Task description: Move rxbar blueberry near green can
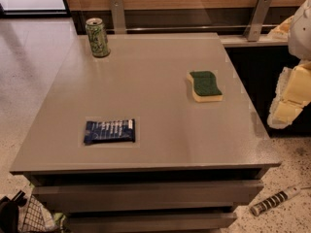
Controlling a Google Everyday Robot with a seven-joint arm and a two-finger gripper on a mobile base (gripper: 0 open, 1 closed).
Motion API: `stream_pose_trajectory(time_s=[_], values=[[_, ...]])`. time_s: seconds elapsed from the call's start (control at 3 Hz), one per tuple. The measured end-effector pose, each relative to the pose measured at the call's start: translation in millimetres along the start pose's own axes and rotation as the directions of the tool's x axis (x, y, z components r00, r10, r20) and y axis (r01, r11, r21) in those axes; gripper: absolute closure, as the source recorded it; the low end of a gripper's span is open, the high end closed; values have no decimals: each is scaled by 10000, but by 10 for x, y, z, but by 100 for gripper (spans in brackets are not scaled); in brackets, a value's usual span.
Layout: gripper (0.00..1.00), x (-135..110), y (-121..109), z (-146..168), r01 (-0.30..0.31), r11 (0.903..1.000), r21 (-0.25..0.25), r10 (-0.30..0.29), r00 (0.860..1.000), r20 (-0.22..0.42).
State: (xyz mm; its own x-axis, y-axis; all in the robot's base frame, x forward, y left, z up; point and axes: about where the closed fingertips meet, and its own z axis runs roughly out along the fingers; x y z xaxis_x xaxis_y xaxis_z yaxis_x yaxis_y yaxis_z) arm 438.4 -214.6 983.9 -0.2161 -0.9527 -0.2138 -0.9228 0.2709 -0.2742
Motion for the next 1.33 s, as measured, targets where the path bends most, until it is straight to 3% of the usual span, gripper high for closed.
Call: stream_pose_trajectory(time_s=[0.33,0.67,1.0,1.33], values=[[0,0,0,0,0,10000,2,0,10000,1],[0,-235,20,235,347,9988,-338,-307,9932,1119],[0,-603,95,557,972,9895,-1066,-670,9641,2570],[0,-925,208,804,1439,9784,-1482,-679,9017,4270]])
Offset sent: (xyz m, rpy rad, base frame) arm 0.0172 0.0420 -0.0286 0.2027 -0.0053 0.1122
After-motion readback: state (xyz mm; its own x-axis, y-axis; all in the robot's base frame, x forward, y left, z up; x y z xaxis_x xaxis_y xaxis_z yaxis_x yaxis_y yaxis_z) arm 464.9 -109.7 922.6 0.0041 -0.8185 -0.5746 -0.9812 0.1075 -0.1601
